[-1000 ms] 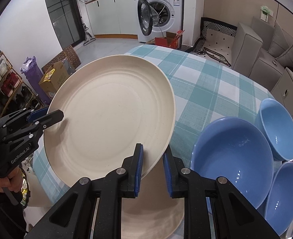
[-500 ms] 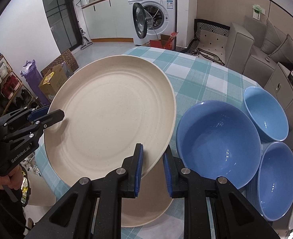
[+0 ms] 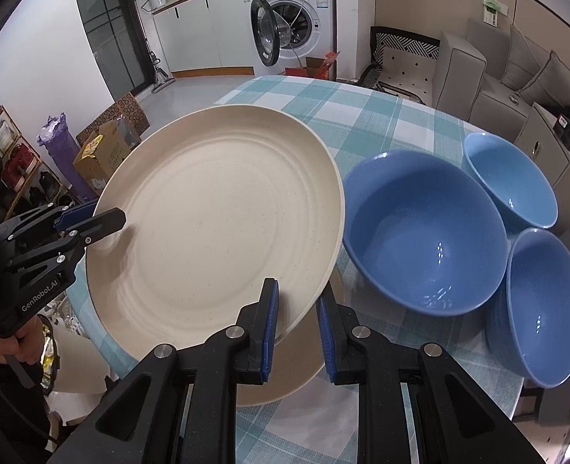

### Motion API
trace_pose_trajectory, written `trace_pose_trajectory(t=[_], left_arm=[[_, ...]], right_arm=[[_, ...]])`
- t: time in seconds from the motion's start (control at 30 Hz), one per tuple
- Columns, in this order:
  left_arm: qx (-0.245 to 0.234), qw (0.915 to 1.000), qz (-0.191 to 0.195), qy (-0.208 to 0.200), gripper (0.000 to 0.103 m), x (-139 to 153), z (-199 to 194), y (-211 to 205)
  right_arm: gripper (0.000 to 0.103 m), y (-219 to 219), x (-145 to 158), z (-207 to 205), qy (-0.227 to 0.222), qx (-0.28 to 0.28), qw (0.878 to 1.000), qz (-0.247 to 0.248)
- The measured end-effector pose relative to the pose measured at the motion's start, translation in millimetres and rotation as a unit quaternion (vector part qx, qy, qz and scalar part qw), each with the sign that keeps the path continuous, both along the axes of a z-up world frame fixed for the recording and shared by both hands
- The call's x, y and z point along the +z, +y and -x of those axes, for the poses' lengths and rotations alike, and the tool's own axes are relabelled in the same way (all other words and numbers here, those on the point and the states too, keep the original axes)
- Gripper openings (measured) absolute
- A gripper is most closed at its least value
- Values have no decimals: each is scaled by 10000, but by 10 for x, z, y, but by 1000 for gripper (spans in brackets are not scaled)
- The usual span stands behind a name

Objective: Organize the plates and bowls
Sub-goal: 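Lift the cream plate with the left tool while the right tool lifts its plate, then lower the held plates onto the stacked cream plates with both tools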

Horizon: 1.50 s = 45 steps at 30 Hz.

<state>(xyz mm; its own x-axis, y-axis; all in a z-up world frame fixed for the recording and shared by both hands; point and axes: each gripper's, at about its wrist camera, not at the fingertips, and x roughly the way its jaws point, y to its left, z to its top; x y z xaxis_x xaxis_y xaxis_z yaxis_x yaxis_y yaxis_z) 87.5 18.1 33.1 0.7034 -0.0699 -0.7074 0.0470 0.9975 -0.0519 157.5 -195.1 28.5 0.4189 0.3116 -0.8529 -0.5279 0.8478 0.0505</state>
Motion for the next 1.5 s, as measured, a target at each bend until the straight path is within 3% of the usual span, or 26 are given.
trace_pose_trajectory(t=[0.73, 1.5], left_arm=[[-152, 9993, -41, 329, 21, -322, 48, -174], [-180, 9982, -161, 556, 21, -532, 25, -203]], right_arm=[[20, -181, -413, 75, 362, -112, 9993, 66], [20, -133, -638, -4, 536, -93, 9982, 236]])
